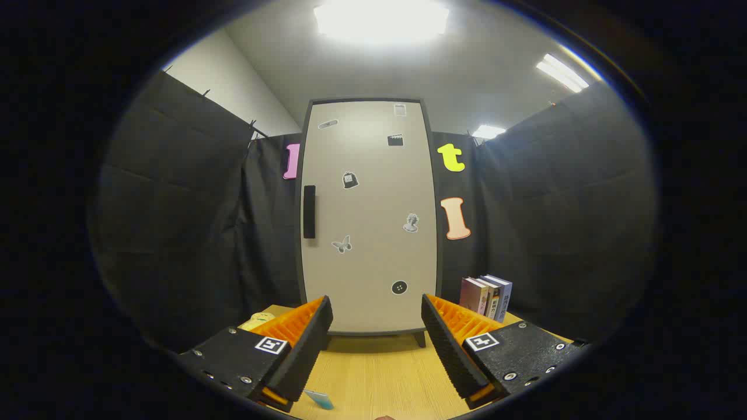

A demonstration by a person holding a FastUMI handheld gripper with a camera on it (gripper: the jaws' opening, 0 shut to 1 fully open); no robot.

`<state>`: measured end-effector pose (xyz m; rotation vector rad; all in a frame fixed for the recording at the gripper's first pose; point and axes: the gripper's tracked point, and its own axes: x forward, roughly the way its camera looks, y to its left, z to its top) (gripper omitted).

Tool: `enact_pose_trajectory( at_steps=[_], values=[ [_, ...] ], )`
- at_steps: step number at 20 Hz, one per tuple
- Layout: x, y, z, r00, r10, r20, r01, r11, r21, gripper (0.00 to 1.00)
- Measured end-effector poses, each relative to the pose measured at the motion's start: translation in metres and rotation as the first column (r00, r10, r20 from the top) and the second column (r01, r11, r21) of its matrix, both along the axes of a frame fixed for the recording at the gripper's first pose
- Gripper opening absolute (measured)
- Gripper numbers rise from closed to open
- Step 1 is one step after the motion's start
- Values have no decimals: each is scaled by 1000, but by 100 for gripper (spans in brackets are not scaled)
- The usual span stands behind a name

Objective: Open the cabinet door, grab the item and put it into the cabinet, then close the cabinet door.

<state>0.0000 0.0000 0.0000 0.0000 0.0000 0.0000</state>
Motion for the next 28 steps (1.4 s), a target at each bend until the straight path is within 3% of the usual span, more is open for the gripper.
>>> enact_pose_trajectory(
  at_steps=[19, 28],
  values=[
    [5, -5, -7, 999, 5, -35, -5, 1000, 13, 95],
    [56, 18, 36, 998, 59, 2, -59, 996, 64, 95]
  ],
)
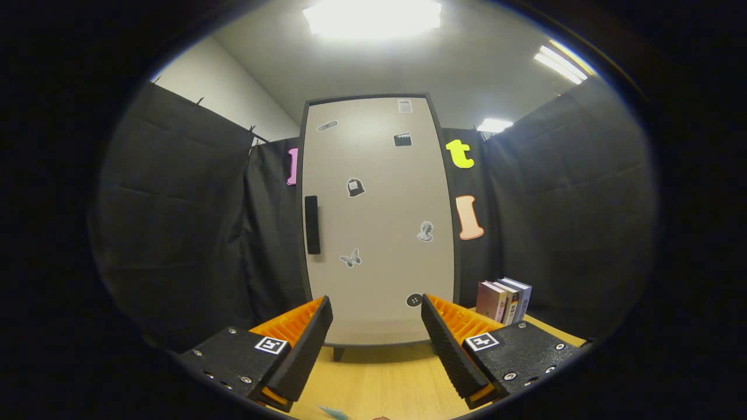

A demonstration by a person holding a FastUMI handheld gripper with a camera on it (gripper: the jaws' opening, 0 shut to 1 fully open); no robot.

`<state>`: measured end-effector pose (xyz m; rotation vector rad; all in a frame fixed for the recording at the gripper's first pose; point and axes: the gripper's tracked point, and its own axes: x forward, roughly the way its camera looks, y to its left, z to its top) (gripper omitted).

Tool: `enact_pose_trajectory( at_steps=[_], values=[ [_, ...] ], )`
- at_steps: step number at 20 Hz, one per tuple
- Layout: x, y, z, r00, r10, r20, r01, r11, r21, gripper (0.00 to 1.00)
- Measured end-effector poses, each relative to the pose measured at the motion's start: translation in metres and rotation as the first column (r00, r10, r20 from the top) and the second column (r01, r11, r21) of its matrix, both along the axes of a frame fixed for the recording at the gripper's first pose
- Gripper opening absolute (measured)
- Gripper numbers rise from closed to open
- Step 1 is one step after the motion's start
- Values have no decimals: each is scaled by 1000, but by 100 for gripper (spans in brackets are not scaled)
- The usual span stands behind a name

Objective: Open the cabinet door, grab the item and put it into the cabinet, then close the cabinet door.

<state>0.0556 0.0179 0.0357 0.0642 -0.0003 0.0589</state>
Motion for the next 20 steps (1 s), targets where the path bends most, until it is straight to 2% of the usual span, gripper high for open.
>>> enact_pose_trajectory(
  at_steps=[11, 20],
  values=[
    [93, 39, 56, 994, 92, 55, -94, 995, 21, 94],
    [157, 89, 74, 983, 174, 62, -174, 985, -4, 95]
  ],
)
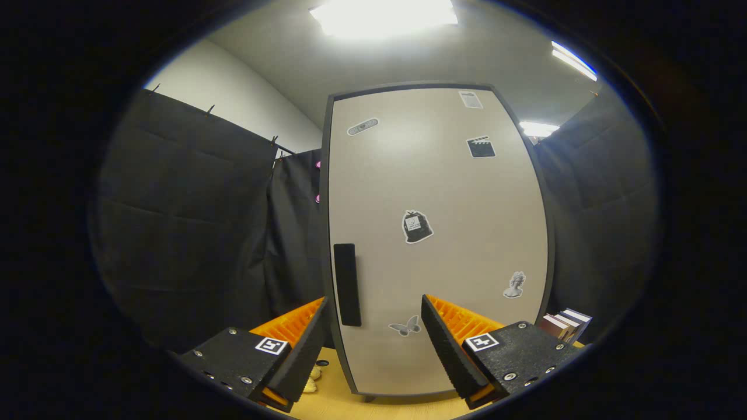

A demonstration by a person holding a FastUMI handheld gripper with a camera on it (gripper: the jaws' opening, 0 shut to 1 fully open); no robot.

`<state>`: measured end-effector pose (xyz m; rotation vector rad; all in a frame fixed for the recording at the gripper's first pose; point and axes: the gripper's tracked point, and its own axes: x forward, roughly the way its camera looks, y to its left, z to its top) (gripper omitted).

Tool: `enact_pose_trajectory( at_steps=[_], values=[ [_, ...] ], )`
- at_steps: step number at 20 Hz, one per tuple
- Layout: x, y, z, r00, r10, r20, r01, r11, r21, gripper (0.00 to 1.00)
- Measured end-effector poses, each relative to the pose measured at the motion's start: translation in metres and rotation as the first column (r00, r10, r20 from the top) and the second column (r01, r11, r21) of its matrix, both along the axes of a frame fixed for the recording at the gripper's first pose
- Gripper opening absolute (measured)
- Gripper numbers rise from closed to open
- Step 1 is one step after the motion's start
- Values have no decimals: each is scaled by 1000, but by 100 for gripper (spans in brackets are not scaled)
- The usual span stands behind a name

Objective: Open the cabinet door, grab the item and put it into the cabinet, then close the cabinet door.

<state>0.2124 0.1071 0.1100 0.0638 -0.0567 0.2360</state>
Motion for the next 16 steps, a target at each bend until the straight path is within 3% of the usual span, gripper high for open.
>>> enact_pose_trajectory(
  at_steps=[5, 9, 13, 16],
  values=[
    [35, 25, 2, 999, 29, -23, -29, 999, 13, 93],
    [64, 43, -5, 996, 52, -70, -51, 998, 22, 86],
    [89, 58, -21, 987, 67, -143, -66, 998, 11, 73],
    [103, 61, -35, 980, 54, -190, -56, 998, -5, 53]
  ],
)
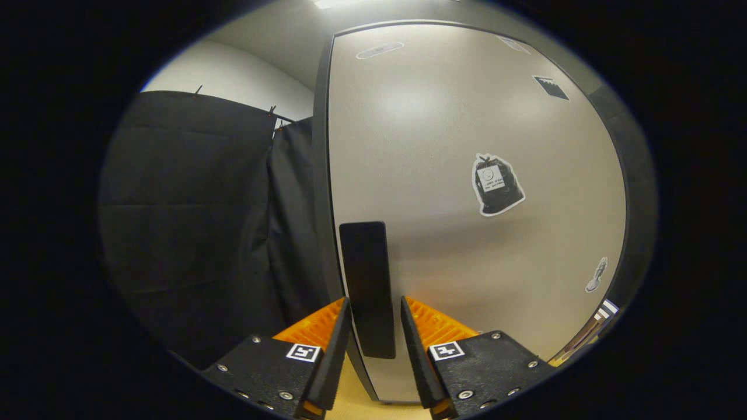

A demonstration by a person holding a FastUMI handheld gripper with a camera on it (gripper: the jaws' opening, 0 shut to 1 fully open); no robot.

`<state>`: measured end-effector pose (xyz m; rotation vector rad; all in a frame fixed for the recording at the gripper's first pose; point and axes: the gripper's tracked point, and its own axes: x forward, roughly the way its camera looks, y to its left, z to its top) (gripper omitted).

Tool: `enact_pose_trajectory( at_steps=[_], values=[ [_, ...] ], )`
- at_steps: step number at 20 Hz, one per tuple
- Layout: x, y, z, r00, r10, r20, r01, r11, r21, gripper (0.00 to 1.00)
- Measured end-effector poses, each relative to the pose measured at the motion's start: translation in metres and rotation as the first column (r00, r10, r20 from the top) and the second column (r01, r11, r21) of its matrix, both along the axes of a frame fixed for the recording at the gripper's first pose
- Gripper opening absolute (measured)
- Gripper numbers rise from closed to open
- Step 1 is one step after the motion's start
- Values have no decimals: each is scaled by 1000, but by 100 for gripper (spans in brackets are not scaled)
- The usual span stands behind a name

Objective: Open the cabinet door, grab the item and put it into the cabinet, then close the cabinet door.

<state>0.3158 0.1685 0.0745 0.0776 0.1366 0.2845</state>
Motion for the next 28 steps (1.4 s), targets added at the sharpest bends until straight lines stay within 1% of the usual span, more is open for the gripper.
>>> enact_pose_trajectory(
  at_steps=[1, 2, 3, 4, 5, 8, 10, 21, 28],
  values=[
    [-1, 2, 0, 1000, 1, -4, -1, 1000, 8, 48],
    [-2, 2, 1, 1000, -2, 5, 2, 1000, -1, 37],
    [-1, 2, 0, 1000, -2, 12, 3, 1000, -23, 35],
    [-2, 2, 0, 1000, -3, 17, 4, 999, -38, 30],
    [-2, 2, -1, 1000, 1, 10, -1, 999, -37, 28],
    [-8, 1, 0, 1000, 21, -9, -21, 999, -27, 29],
    [-13, 0, 1, 1000, 26, -5, -26, 999, -39, 28],
    [-46, -10, 6, 997, 82, -8, -83, 996, -23, 28],
    [-65, -21, 8, 996, 89, -22, -90, 996, -16, 27]
  ],
)
